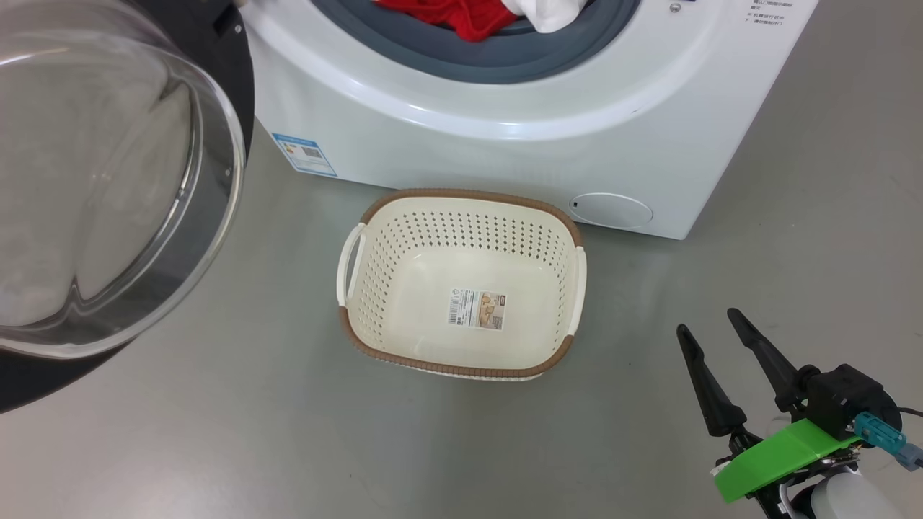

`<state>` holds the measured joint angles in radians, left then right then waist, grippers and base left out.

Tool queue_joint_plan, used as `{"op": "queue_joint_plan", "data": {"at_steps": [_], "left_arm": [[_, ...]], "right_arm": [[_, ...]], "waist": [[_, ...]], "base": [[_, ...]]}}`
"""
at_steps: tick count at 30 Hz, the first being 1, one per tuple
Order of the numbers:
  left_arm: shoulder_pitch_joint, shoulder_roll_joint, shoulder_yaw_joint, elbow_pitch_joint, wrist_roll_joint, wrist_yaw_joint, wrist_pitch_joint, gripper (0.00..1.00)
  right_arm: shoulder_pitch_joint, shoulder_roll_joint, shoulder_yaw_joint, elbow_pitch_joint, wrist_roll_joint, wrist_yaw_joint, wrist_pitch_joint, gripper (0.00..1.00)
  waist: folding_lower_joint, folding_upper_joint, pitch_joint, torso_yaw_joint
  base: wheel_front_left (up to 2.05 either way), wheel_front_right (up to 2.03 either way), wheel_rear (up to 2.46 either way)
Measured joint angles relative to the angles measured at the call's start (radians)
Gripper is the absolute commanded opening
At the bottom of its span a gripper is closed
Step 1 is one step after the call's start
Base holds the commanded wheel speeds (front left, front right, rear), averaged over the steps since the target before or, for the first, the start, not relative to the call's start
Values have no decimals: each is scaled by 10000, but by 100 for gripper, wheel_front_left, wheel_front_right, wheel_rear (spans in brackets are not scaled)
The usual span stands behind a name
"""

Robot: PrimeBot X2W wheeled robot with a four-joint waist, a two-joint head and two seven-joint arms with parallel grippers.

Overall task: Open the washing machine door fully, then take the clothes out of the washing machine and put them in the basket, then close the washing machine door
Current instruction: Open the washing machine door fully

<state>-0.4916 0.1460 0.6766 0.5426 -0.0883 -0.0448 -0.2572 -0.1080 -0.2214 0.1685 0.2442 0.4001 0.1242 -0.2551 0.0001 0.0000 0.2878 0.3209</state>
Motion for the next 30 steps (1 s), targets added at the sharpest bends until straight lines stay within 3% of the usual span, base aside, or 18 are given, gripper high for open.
{"op": "queue_joint_plan", "data": {"at_steps": [11, 20, 24, 25, 26, 27, 28, 30], "left_arm": [[120, -81, 12, 92, 186, -566, 2, 0], [1431, -953, -560, -974, 155, -792, 2, 0], [2022, -1162, -1066, -1549, 117, -803, 2, 41], [2174, -1175, -1218, -1682, 56, -803, 2, 58], [2348, -1185, -1379, -1837, 2, -803, 2, 90], [2542, -1208, -1538, -2023, -10, -803, 2, 90], [2738, -1223, -1691, -2205, -54, -803, 2, 100], [3139, -1233, -2004, -2577, -182, -805, 2, 100]], "right_arm": [[2, 92, -6, 67, 0, 0, 0, 100], [23, 132, -61, 105, -73, 0, 0, 100], [45, 178, -132, 136, -295, 0, 0, 100], [58, 207, -169, 138, -313, 0, 0, 100], [74, 247, -201, 138, -313, 0, 0, 100], [87, 293, -221, 142, -313, 0, 0, 100], [107, 337, -232, 140, -316, 0, 0, 100], [239, 395, -263, 146, -322, 0, 0, 100]], "waist": [[0, 0, -329, -17], [0, 0, -744, -82], [0, 0, -968, -148], [0, 0, -1030, -174], [0, 0, -1088, -208], [0, 0, -1143, -255], [0, 0, -1190, -314], [0, 0, -1274, -454]], "base": [[0, 0, 0], [0, 0, 0], [0, 0, 0], [0, 0, 0], [0, 0, 0], [0, 0, 0], [0, 0, 0], [0, 0, 0]]}}
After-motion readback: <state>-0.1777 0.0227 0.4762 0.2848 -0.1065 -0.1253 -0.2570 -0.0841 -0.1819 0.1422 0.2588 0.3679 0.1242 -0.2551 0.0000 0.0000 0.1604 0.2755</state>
